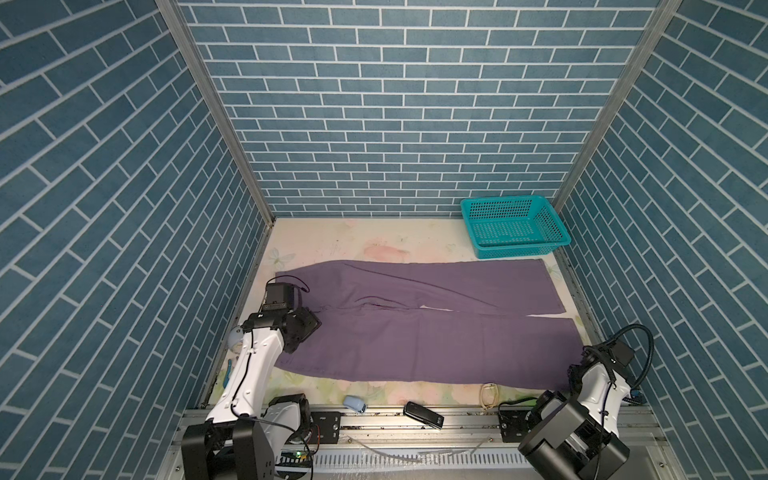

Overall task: Fold and stack the trousers
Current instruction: 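Lift the far edge and fold it toward the robot with both grippers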

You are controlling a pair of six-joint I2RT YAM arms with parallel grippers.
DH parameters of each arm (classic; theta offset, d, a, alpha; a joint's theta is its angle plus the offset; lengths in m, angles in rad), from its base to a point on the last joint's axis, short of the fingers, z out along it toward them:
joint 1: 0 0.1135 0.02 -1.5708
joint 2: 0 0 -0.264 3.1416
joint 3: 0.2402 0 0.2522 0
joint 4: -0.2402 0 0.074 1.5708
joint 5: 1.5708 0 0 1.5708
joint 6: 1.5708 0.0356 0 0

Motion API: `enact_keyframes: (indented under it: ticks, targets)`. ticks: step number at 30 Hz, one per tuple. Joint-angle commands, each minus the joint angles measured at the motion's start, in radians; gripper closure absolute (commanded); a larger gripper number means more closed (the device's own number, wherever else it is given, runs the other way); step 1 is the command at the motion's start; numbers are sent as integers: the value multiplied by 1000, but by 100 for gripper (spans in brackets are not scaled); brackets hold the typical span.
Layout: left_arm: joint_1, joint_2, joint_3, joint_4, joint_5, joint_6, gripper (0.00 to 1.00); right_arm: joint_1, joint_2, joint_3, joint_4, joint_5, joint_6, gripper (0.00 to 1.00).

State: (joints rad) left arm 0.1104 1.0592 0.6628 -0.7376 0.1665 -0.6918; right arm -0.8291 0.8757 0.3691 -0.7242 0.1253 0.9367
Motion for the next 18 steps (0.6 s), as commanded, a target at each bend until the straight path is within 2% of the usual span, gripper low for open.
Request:
enact_keyframes:
  ticks: [1,4,7,10,13,16,18]
  targets:
    - [26,15,-30,-18,19,8,32,1,65,-41,195,-168,20,58]
    - [51,11,-40,-22,23,14,32,-1,116,-33,239,-205,14,64]
    - [55,6,-37,-39,6,22,32,-1,149,-42,311,-255,19,58]
    - [58,9,-31,-54,-10,31,31,-1,198,-30,349,-295,1,58]
    - [62,10,-37,-56,-12,29,31,-1,228,-21,366,-319,-16,68]
    - [69,8,-45,-65,-13,27,31,-2,224,-27,377,-329,-16,100]
    - [72,3,-45,-83,-21,24,32,-2,212,-29,376,-337,-13,100]
